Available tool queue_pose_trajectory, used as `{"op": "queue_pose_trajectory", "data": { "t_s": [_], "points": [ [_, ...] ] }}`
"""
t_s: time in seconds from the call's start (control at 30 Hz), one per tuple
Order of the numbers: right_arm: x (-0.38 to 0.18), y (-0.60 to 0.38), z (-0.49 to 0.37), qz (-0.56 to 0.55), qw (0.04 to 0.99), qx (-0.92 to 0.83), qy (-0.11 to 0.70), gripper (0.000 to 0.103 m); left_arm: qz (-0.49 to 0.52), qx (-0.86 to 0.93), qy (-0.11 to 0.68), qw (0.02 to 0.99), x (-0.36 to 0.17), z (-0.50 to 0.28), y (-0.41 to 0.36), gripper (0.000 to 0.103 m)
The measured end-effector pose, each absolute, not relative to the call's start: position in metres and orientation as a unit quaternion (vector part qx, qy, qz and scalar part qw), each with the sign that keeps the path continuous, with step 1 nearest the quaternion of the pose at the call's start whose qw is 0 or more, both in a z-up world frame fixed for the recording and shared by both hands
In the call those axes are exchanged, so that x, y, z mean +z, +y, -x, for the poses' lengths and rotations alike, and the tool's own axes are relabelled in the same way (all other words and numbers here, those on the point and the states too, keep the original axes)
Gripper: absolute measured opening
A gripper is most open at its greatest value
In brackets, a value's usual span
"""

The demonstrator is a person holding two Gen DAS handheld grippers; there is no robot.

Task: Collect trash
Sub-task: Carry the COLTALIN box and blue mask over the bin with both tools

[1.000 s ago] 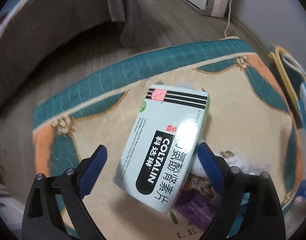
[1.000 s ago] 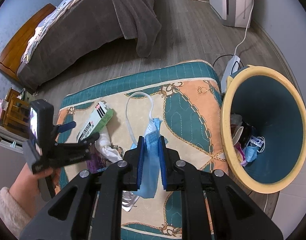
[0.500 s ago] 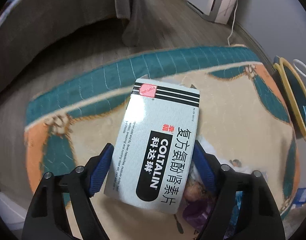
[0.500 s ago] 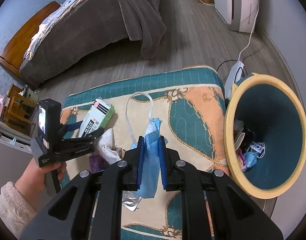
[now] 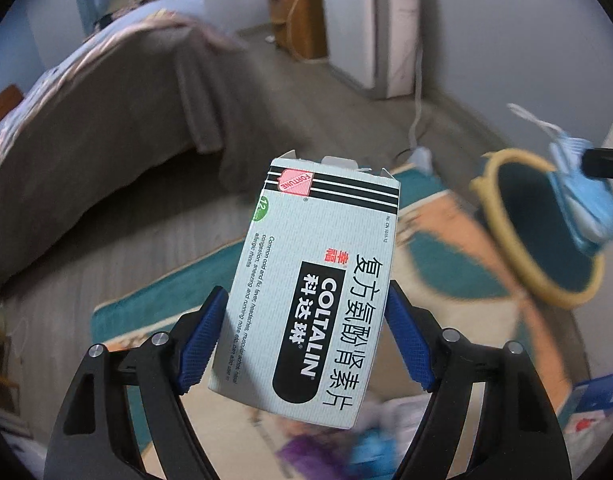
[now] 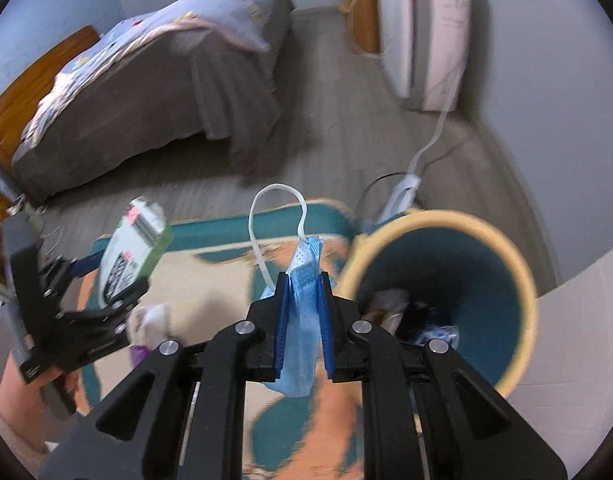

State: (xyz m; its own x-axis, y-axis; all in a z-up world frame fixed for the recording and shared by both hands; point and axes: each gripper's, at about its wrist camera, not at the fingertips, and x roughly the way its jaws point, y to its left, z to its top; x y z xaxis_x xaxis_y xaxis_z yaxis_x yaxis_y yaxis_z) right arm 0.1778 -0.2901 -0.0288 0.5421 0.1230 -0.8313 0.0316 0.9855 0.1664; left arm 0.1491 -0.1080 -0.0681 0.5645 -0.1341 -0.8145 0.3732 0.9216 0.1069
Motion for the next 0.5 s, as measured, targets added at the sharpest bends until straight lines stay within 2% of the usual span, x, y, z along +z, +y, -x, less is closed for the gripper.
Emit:
{"op": "queue_pose_trajectory", "data": {
  "t_s": [0.27,0.5],
  "points": [
    [-0.028,-0.359,-0.17,-0.082,0.877,-0.045,0.471,0.014,-0.137,-0.234,0.423,0.865,-0.051,-0.125,-0.192,0.079],
    [-0.048,-0.403,-0.167,-0.092,0.863,-0.1,0.486,0.014,-0.163,-0.303,0.442,0.829,-0.073,-0.103,-0.268,0.079]
  ]
}}
